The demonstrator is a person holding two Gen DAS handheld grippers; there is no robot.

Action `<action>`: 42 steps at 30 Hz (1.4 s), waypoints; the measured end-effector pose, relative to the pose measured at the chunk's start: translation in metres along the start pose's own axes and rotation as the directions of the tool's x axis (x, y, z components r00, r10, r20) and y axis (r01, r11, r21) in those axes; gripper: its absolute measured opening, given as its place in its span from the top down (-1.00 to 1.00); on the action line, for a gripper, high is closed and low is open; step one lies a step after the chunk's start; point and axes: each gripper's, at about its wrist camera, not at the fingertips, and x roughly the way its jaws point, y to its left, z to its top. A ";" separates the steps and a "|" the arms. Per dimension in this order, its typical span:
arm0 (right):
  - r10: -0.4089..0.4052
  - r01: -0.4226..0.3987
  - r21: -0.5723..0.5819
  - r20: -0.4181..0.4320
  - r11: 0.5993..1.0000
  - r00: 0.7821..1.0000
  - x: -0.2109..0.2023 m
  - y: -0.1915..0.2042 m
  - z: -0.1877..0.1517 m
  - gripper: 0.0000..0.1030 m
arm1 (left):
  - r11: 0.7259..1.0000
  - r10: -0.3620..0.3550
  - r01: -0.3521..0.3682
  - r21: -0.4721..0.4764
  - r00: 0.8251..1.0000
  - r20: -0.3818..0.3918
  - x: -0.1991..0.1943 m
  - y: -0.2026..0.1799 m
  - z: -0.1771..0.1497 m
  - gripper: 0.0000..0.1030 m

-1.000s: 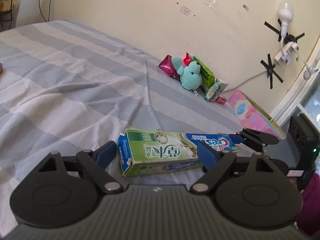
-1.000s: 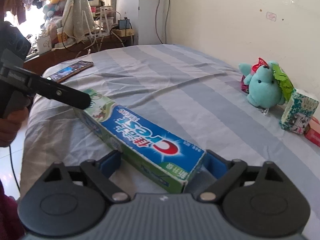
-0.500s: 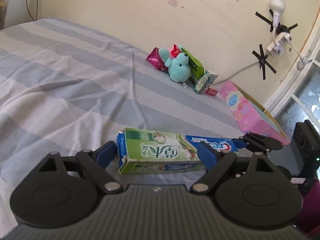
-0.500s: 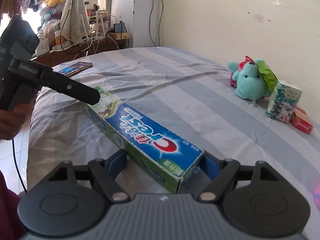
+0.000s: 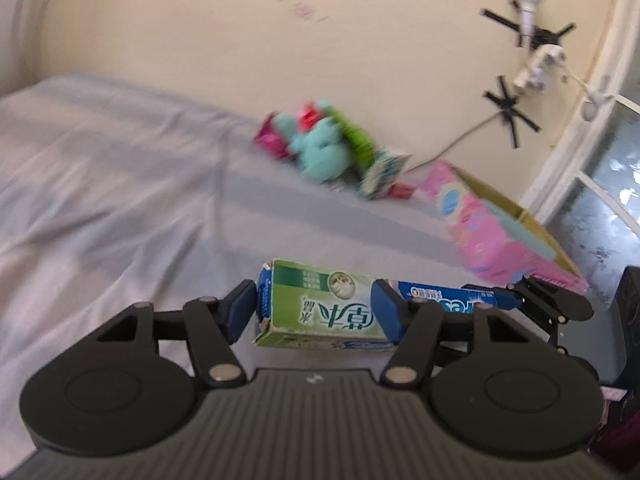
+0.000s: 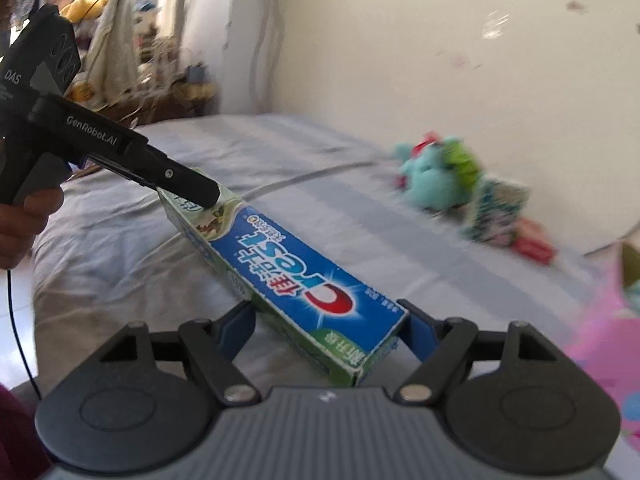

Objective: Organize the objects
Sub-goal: 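Carry the toothpaste box with both grippers into the pink tin and open them, then withdraw both tools from the pink tin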

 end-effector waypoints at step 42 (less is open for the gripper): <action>-0.614 0.559 0.415 0.000 0.718 0.789 -0.102 -0.229 -0.050 -0.62 | 0.914 -0.031 0.057 0.402 0.997 -0.071 0.204 -0.267 0.056 -0.33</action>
